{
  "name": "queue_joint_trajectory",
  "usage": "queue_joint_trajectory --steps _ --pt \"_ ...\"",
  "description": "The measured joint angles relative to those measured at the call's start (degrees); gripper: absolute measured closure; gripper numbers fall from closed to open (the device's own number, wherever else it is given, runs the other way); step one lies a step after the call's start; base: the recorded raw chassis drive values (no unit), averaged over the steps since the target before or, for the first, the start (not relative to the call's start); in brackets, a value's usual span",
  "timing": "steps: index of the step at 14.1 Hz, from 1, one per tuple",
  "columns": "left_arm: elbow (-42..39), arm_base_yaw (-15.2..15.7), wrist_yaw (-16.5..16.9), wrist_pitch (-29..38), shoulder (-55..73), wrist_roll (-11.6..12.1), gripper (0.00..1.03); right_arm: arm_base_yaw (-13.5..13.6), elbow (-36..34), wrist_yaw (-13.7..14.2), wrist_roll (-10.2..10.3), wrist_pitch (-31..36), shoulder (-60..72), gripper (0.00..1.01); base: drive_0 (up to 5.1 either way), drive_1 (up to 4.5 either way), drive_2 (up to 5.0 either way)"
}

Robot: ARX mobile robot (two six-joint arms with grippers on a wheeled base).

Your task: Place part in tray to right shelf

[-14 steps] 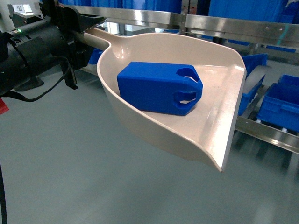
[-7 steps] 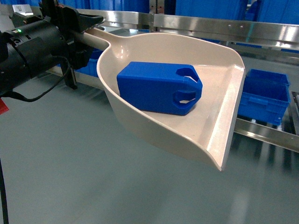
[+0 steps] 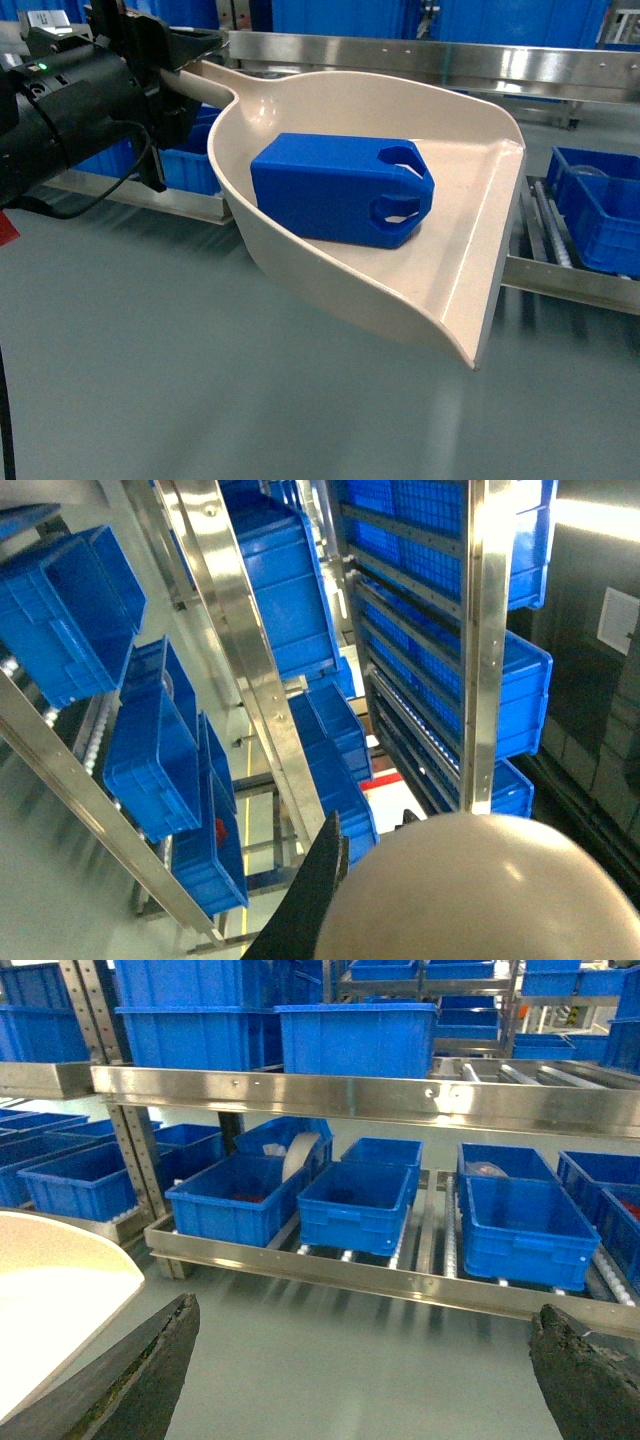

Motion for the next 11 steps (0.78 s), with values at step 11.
queue_joint_trajectory --steps 11 --pt "0.0 0.04 0.0 0.0 0.0 0.0 0.91 0.0 0.0 -0.02 0.0 -0.04 0.0 0.03 -1.6 -1.64 -1.6"
